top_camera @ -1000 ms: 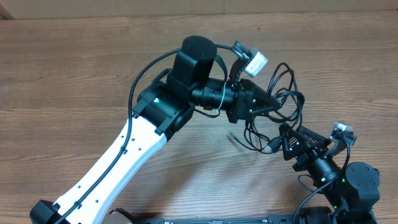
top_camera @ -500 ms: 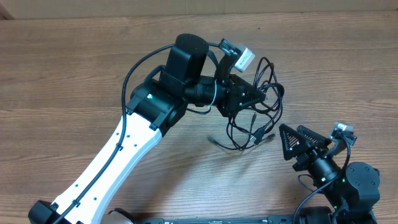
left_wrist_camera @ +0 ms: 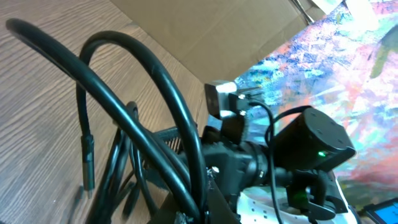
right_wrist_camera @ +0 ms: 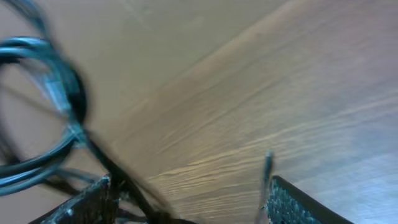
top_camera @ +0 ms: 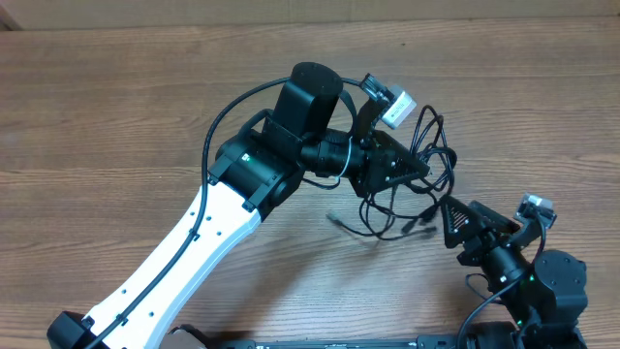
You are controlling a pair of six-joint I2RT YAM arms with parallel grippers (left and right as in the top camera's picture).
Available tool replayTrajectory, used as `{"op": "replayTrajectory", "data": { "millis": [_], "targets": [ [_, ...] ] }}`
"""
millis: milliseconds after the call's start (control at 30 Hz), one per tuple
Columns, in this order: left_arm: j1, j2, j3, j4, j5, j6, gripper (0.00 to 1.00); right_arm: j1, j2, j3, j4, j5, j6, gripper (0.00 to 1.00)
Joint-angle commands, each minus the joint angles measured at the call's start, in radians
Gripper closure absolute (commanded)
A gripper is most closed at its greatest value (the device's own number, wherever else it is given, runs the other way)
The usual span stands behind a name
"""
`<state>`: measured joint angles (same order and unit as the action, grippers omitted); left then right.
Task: Untangle cables
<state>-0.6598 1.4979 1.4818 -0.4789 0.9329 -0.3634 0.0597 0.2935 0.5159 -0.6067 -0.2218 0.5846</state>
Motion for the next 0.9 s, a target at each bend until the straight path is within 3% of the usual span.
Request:
{"op": "replayTrajectory", "data": {
  "millis": [0, 500, 733, 867],
  "targets": [
    [-0.005, -0.014, 0.026, 0.012, 0.124, 0.000, 0.96, -0.003, -0.001, 0.009, -0.025, 0.129, 0.029, 0.24],
    [-0.038, -0.014, 0.026, 0.008, 0.206, 0.000, 0.96, -0.003, -0.001, 0.009, -0.027, 0.133, 0.043, 0.21],
    [-0.019, -0.014, 0.026, 0.016, 0.423, 0.002, 0.96, -0.003, -0.001, 0.009, -0.150, 0.351, 0.044, 0.20],
    [0.014, -0.014, 0.026, 0.015, 0.439, 0.005, 0.96, -0.003, -0.001, 0.009, -0.170, 0.386, 0.084, 0.19]
  ]
}}
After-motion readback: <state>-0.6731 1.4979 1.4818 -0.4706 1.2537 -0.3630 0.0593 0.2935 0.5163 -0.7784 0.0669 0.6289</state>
